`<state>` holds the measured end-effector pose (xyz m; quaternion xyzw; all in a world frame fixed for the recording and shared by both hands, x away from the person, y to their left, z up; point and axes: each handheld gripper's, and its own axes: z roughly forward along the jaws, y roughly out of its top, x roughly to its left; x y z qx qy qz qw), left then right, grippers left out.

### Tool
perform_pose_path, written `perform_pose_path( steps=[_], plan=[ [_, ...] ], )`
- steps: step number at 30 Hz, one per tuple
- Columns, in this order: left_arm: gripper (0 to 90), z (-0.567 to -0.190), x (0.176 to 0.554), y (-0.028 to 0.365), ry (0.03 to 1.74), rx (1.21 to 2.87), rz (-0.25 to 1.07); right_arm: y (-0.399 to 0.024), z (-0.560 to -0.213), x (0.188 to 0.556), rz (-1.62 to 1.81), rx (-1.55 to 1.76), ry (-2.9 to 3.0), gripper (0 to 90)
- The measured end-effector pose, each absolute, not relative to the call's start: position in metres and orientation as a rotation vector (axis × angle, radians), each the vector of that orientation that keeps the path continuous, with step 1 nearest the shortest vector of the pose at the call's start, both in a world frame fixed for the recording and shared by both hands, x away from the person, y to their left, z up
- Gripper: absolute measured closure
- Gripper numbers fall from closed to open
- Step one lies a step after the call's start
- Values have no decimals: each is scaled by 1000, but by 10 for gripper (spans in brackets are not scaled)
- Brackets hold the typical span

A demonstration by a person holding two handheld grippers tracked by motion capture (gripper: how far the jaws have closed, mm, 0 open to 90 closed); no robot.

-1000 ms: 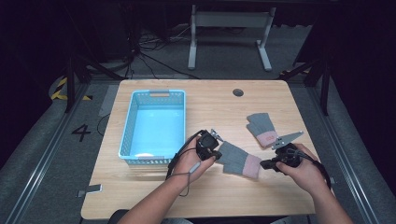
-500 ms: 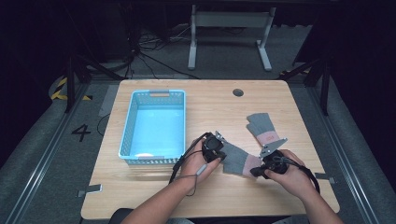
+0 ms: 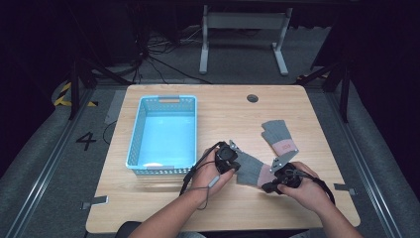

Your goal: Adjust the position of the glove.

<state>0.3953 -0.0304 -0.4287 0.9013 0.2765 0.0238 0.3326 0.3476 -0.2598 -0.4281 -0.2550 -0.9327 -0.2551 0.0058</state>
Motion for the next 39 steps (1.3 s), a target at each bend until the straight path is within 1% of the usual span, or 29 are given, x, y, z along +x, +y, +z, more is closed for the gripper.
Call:
perform_pose_path(
  steps=[12,19,27,36,39],
  plan=[
    [860,-427,394,-28,722,2358,58,-269,-431,353,-779,-863,-2921,892],
    [835,-425,391,-25,722,2359,57,-278,-431,360,-792,-908,-2916,892],
    [832,-423,386,-22,718,2359,48,-282,-430,365,-801,-930,-2921,892],
    [800,-417,378,-19,708,2360,36,-286,-429,372,-802,-946,-2923,893],
    [762,-413,377,-17,706,2354,13,-287,-422,369,-837,-940,-2905,891]
  ],
)
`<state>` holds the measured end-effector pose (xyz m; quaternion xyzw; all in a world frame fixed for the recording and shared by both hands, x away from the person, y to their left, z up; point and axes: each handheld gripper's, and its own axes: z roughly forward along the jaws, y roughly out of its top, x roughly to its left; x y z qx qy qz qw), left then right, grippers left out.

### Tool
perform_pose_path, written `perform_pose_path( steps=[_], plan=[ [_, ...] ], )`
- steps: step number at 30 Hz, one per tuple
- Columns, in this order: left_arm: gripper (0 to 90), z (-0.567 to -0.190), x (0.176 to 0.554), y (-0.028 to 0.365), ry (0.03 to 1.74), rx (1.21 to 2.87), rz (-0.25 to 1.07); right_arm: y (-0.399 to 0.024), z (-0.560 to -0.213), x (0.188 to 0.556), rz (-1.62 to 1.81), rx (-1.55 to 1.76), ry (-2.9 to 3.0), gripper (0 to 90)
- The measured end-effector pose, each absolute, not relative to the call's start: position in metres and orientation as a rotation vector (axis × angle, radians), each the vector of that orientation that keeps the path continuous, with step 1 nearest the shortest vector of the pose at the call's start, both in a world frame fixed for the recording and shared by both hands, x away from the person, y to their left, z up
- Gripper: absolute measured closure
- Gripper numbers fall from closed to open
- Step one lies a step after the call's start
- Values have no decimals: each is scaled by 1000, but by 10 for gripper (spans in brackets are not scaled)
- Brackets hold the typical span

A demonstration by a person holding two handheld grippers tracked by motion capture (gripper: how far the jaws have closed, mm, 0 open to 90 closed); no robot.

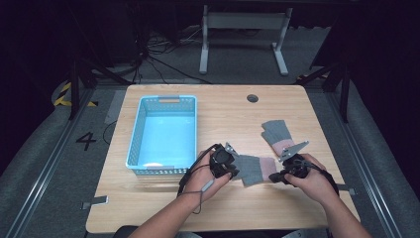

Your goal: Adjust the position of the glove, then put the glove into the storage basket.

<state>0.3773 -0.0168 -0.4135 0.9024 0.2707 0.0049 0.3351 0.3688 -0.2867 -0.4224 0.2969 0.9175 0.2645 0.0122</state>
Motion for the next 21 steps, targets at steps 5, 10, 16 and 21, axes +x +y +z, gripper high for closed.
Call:
perform_pose_path(
  steps=[5,10,16,21],
  plan=[
    [710,-404,375,-11,668,2393,12,-296,-405,367,898,941,2789,868],
    [681,-396,374,-7,669,2380,-1,-308,-397,366,926,993,2723,857],
    [664,-394,375,-4,673,2380,-13,-317,-394,368,949,1036,2683,847],
    [650,-392,376,-2,673,2376,-30,-319,-390,369,972,1061,2646,813]
  ],
)
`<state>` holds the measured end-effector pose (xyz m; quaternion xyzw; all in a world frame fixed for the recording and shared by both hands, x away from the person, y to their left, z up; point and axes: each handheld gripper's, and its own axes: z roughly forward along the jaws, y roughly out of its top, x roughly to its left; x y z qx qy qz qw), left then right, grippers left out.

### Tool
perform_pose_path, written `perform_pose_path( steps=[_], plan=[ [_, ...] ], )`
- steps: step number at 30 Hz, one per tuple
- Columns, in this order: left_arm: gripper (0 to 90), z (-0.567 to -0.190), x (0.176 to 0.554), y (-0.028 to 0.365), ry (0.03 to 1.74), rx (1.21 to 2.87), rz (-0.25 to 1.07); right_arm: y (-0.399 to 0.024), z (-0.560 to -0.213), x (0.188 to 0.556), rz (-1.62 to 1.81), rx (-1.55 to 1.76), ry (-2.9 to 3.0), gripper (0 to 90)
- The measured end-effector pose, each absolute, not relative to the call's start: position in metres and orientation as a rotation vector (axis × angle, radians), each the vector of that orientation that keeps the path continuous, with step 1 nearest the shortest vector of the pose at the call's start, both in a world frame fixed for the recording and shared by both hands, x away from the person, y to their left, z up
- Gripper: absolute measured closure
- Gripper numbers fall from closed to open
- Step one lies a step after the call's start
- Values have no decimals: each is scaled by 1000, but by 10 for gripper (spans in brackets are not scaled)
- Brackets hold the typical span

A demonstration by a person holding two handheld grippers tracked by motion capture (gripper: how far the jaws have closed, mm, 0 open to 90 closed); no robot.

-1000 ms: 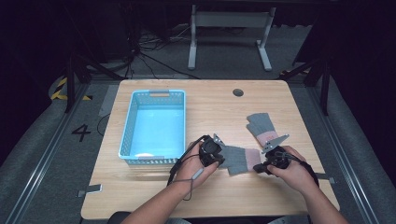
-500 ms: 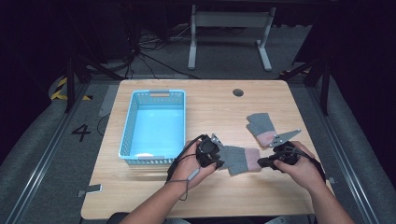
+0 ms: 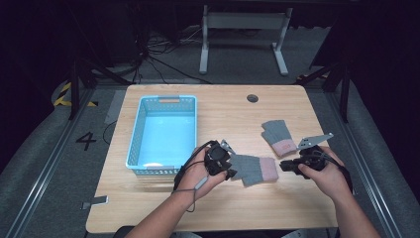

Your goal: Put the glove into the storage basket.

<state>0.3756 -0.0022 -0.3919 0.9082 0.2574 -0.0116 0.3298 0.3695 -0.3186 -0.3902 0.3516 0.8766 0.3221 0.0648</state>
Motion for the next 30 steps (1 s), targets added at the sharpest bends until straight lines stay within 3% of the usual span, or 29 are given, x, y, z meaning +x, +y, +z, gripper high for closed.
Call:
perform_pose_path(
  steps=[15,30],
  plan=[
    [598,-382,374,9,679,2388,-76,-331,-363,400,921,1196,2529,730],
    [566,-381,374,17,685,2414,-92,-322,-371,454,812,1375,2456,604]
  ],
)
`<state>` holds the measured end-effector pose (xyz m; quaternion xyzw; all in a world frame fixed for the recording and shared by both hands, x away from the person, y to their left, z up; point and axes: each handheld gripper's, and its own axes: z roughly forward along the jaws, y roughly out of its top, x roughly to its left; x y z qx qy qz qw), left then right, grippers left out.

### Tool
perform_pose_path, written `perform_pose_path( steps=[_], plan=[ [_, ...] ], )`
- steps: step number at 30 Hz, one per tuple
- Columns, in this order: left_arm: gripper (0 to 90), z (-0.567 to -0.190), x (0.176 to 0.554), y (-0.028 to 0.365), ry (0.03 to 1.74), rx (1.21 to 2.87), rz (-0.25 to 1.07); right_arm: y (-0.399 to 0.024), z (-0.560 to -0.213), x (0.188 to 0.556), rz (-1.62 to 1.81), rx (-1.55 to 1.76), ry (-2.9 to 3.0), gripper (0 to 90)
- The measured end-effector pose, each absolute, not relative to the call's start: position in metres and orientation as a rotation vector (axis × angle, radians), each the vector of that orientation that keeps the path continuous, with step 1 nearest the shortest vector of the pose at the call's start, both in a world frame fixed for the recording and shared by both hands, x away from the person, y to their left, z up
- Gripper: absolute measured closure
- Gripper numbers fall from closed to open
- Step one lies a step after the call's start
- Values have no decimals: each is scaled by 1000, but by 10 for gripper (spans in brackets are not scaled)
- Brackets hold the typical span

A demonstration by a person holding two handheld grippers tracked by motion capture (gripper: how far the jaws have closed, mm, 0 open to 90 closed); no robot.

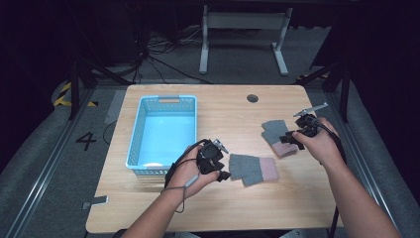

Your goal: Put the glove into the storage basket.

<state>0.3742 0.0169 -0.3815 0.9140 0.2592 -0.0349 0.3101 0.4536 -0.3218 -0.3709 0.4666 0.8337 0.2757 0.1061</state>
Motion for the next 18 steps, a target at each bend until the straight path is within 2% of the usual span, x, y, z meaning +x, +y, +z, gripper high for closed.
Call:
perform_pose_path(
  steps=[13,18],
  plan=[
    [550,-383,367,30,733,2420,-76,-312,-393,493,618,1491,2434,504],
    [550,-384,368,33,740,2423,-73,-312,-403,506,572,1541,2421,505]
  ],
)
